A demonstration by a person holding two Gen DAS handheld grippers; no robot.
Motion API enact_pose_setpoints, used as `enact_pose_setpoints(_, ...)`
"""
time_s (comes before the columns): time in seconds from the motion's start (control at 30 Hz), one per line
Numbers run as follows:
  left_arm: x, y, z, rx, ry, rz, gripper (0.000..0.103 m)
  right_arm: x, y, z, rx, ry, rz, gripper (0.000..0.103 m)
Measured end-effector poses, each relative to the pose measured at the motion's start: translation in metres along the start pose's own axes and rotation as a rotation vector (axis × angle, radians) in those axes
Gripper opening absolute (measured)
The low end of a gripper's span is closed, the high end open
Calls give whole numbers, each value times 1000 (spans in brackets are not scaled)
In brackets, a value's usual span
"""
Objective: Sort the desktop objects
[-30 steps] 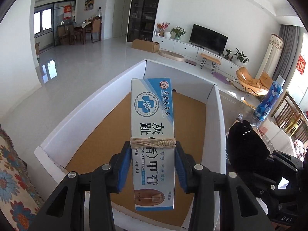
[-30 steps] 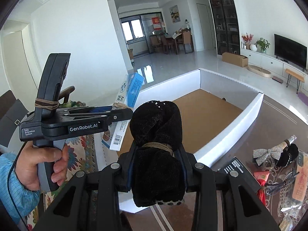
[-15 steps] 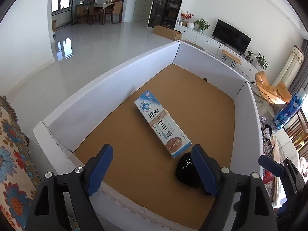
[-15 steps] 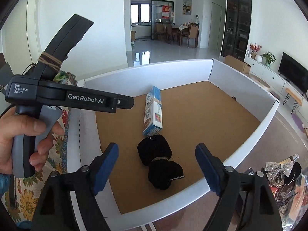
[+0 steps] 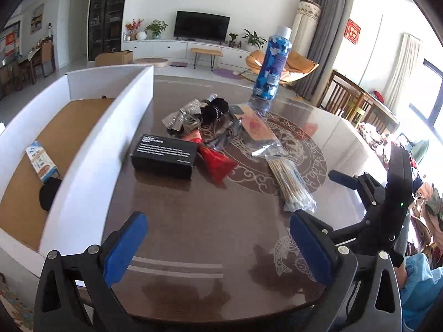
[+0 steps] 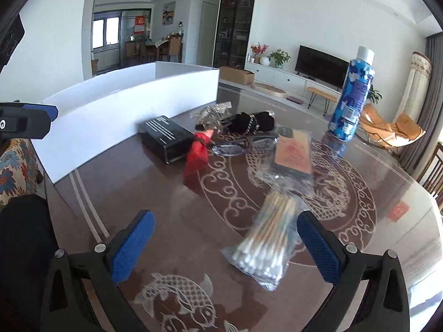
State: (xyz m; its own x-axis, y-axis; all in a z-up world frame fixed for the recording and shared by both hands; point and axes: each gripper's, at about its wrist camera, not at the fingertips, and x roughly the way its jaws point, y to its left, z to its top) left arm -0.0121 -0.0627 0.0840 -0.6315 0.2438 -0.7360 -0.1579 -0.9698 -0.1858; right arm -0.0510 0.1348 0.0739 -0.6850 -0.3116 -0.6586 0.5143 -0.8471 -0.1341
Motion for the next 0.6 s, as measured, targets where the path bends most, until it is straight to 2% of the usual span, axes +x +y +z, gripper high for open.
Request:
enact_pose_setpoints(0.1, 63, -27, -20, 27, 130, 6, 103, -2, -41, -33, 28, 100, -64, 103)
enact_pose_setpoints(0.17, 94, -36, -29, 50, 182, 33, 103, 0, -64, -44, 49, 142, -84, 103)
enact_pose_setpoints(0.2, 97, -44, -29, 102, 134, 89, 103, -1, -72, -50, 66, 155, -85, 103)
enact_pose_setpoints(0.23, 102, -51, -28, 145, 120, 115, 103, 2, -79, -53, 86, 168, -82, 103)
enact_pose_setpoints(0.27, 109, -54, -25, 163, 142, 119, 103, 1, -81, -58, 107, 183, -80, 103)
enact_pose_setpoints(0.37, 119, -52, -12, 144, 119, 129, 103, 24, -92, -64, 170, 254, -54, 103)
enact_pose_setpoints(0.43, 129, -52, 2, 121, 130, 146, 103, 29, -101, -65, 230, 250, -26, 103)
enact_pose_setpoints(0.6, 154, -55, 32, 138, 106, 135, 103, 40, -104, -58, 241, 245, -44, 103)
